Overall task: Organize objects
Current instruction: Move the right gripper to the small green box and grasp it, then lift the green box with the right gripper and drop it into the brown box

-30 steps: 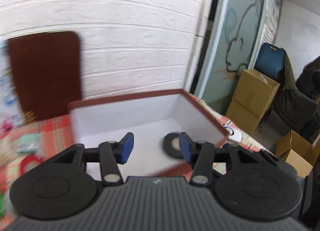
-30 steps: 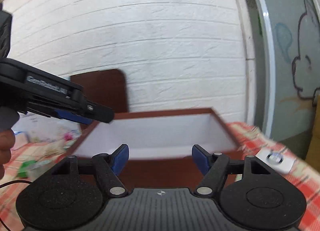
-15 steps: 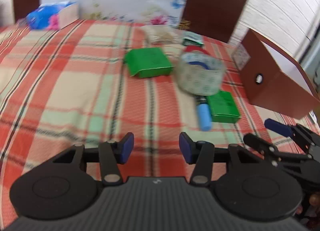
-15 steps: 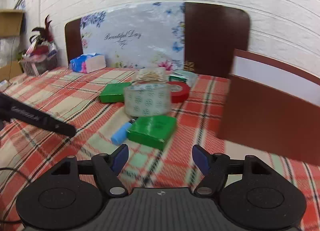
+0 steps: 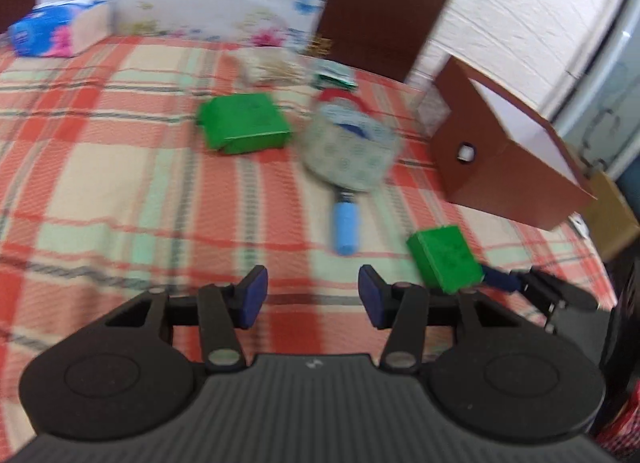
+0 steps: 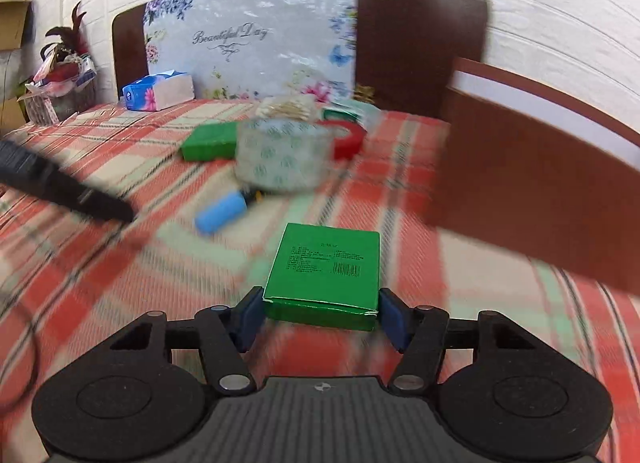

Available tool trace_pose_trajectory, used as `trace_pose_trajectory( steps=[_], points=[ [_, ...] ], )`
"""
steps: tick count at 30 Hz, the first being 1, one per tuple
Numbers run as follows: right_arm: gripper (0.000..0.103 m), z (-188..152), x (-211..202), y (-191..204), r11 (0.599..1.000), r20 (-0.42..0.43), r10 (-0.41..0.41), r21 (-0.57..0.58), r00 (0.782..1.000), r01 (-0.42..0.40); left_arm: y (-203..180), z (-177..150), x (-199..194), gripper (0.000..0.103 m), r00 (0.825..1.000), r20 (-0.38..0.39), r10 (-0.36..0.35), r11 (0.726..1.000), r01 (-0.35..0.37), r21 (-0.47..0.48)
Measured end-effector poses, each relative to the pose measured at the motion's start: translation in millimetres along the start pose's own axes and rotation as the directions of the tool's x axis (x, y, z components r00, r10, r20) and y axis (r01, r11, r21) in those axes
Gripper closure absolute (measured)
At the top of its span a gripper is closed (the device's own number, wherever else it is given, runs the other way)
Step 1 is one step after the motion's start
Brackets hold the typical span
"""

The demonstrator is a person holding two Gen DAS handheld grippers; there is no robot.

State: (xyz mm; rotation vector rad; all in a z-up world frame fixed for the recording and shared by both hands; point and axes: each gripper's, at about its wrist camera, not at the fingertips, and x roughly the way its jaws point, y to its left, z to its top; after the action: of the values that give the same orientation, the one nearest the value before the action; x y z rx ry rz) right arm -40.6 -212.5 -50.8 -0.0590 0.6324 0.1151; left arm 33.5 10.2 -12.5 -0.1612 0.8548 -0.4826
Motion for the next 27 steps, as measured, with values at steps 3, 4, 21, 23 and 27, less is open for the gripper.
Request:
trace_pose_trajectory(
  steps=[3,4,21,23,27],
  points=[
    [0.043,-18,-24,-10,0.998,0.006,-0.048,0.043,0.999,0.048,-36,3,12,0.051,0.993,-0.044,-0.114,0.990,0.117,0.079],
    [0.042,-21,-27,-11,0.997,0.007,-0.062,0.046,0.998,0.061,-49,3,18,0.051,0.988,-0.066,-0.142,0.984,0.149,0.101],
    [0.090,-15,-21,-4,0.999,0.067,-0.023,-0.040,0.997,0.026,-107,8,81,0.089,0.942,-0.256,-0.215,0.969,0.239,0.064],
    [0.088,-13,-24,-5,0.998,0.089,-0.033,-0.054,0.995,0.038,-118,15,75,0.089,0.949,-0.238,-0.207,0.964,0.239,0.113],
    [0.043,-16,-25,-11,0.997,0.079,-0.024,-0.070,0.997,0.030,-121,23,77,0.073,0.956,-0.242,-0.165,0.972,0.199,0.124]
  ],
)
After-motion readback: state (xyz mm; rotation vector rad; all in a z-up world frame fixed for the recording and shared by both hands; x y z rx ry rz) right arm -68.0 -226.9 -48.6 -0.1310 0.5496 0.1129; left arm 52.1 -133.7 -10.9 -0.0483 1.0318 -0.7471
